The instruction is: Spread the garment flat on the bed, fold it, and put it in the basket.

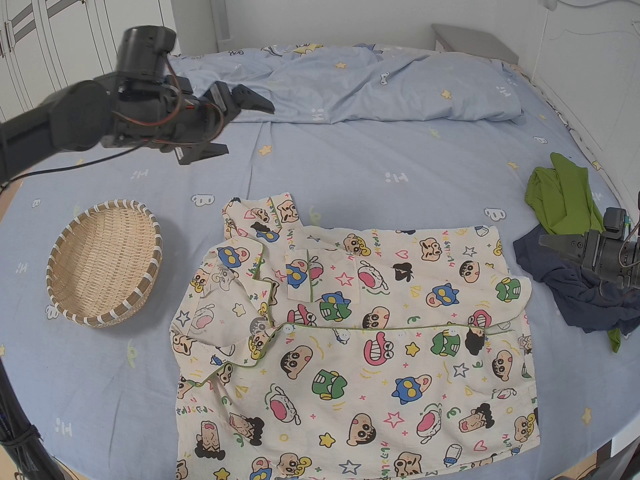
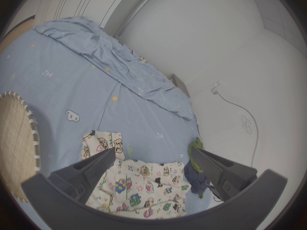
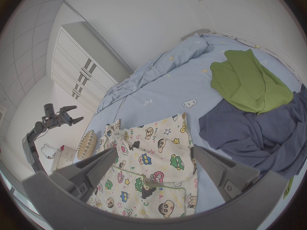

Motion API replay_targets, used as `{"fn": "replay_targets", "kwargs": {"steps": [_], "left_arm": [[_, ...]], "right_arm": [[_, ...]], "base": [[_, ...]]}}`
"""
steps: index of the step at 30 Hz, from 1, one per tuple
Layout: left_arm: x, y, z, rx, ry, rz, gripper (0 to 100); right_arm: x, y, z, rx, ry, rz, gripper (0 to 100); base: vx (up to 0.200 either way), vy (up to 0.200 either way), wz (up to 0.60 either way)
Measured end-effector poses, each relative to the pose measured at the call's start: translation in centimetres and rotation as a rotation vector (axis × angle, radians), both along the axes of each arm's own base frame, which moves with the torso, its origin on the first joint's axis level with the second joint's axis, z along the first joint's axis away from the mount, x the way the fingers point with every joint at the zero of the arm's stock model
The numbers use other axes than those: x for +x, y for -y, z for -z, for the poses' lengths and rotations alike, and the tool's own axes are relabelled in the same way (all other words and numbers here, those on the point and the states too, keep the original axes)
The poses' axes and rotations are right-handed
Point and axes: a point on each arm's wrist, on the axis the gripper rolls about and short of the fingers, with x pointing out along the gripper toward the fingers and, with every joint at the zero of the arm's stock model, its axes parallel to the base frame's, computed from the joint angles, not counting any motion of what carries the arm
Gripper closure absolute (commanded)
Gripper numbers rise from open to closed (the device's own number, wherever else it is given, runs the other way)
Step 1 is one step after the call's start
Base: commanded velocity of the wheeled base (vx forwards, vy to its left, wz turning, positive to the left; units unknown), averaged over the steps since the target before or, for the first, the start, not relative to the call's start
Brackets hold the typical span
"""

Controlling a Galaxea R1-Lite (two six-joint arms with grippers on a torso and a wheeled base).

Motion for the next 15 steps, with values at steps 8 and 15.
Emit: {"fn": "replay_targets", "kwargs": {"steps": [8, 15], "left_arm": [[-5.8, -3.1, 0.0, -0.010, -0.045, 0.048, 0], [-10.6, -5.0, 3.4, 0.002, -0.121, 0.080, 0]], "right_arm": [[-1.7, -0.5, 1.2, 0.011, -0.051, -0.006, 0], [-4.4, -1.1, 3.1, 0.026, -0.118, -0.008, 0]], "base": [[0.000, 0.000, 0.00], [0.000, 0.000, 0.00]]}}
